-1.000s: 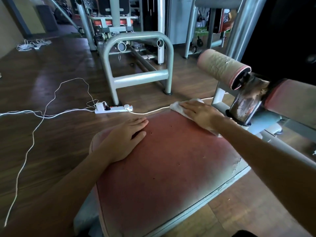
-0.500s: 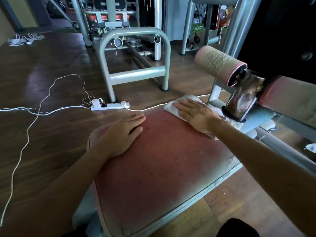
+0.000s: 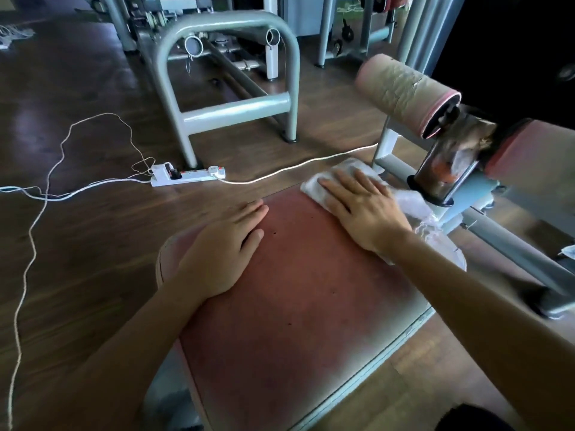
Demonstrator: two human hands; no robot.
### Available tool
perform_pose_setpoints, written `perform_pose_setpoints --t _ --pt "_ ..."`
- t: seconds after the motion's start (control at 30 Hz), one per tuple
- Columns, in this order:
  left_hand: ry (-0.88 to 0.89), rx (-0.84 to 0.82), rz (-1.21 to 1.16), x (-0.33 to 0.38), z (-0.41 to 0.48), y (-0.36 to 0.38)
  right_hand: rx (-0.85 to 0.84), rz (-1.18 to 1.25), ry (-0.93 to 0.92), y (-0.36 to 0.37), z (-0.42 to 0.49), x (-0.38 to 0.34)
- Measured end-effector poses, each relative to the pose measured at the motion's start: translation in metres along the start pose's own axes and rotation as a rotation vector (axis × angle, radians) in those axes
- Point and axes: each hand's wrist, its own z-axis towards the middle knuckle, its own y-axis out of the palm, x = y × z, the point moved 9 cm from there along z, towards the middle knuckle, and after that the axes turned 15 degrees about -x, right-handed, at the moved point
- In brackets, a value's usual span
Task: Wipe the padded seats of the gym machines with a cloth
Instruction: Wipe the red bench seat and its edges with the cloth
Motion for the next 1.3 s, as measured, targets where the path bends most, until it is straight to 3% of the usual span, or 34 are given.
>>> perform_pose_setpoints --t 0.2,0.77,0.93,1.03,1.13,1.3 --pt "0.024 0.004 0.031 0.001 -0.001 0.005 0.007 0.036 0.268 0.001 0.002 0.014" --pt "0.008 -0.134 0.022 0.004 0.004 0.008 -0.062 0.051 0.288 0.012 -0.031 -0.002" --pt "0.031 -0.102 -0.066 0.003 0.005 0.006 -0.093 0.084 0.399 0.016 -0.04 -0.007" --pt "0.049 -0.185 -0.175 0.002 0.008 0.005 -0.097 0.131 0.517 0.02 -0.056 -0.02" --pt "0.187 -0.318 -0.135 -0.007 0.014 0.0 -0.087 0.188 0.683 0.029 -0.079 -0.045" --pt "0.668 -0.463 0.129 -0.029 0.03 0.012 -0.059 0.275 0.882 0.045 -0.104 -0.097"
